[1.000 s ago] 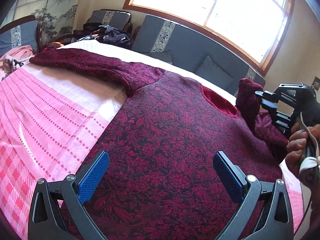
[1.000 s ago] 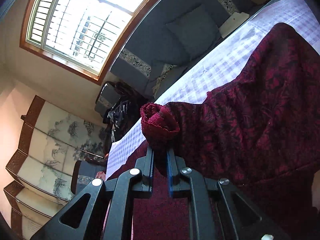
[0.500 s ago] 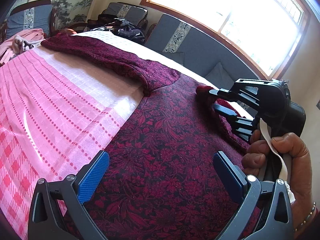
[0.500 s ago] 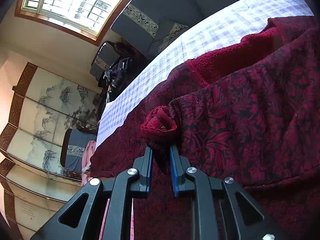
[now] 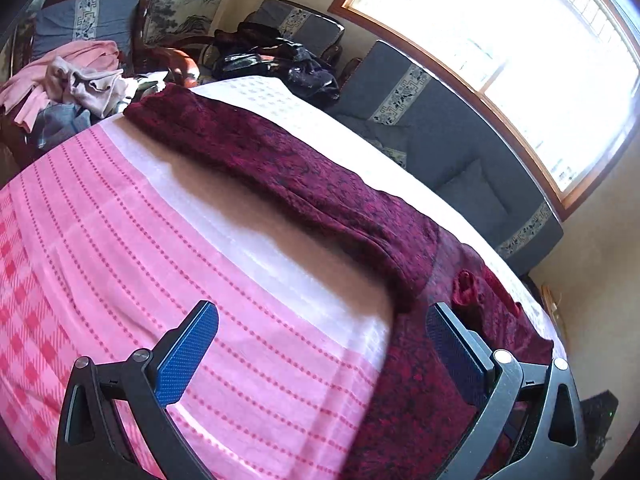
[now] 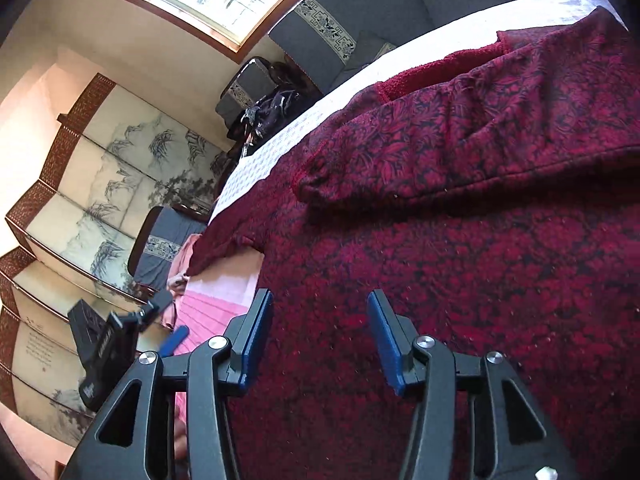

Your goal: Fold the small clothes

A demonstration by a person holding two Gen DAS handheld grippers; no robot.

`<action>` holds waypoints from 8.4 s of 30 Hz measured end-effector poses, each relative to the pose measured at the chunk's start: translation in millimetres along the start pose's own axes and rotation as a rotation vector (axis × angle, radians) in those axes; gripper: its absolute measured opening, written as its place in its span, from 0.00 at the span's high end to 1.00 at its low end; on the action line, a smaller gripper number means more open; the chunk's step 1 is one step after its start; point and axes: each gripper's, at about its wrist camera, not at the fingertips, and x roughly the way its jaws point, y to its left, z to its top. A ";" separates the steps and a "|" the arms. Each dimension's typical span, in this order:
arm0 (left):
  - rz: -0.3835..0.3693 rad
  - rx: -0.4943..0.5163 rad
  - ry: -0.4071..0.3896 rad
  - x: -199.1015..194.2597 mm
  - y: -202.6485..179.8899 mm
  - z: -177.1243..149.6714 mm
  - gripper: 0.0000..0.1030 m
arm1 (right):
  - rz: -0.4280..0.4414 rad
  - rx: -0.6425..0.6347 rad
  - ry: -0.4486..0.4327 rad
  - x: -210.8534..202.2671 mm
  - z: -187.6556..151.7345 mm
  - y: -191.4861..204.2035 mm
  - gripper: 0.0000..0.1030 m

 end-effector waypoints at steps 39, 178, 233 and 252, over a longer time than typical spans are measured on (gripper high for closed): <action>-0.291 0.174 -0.111 34.4 -75.1 130.8 0.93 | 0.072 0.009 -0.072 -17.6 -28.6 -20.5 0.47; -0.505 0.303 0.405 -95.4 37.6 -166.9 0.11 | -0.059 0.137 -0.175 -247.2 -198.0 -130.4 0.75; -0.337 0.639 0.115 -229.7 -3.2 -201.3 0.90 | 0.092 0.257 -0.250 -352.2 -261.8 -71.3 0.92; -0.302 0.687 -0.035 -179.1 -70.3 -147.2 0.90 | 0.061 0.230 -0.278 -322.7 -118.5 -96.0 0.92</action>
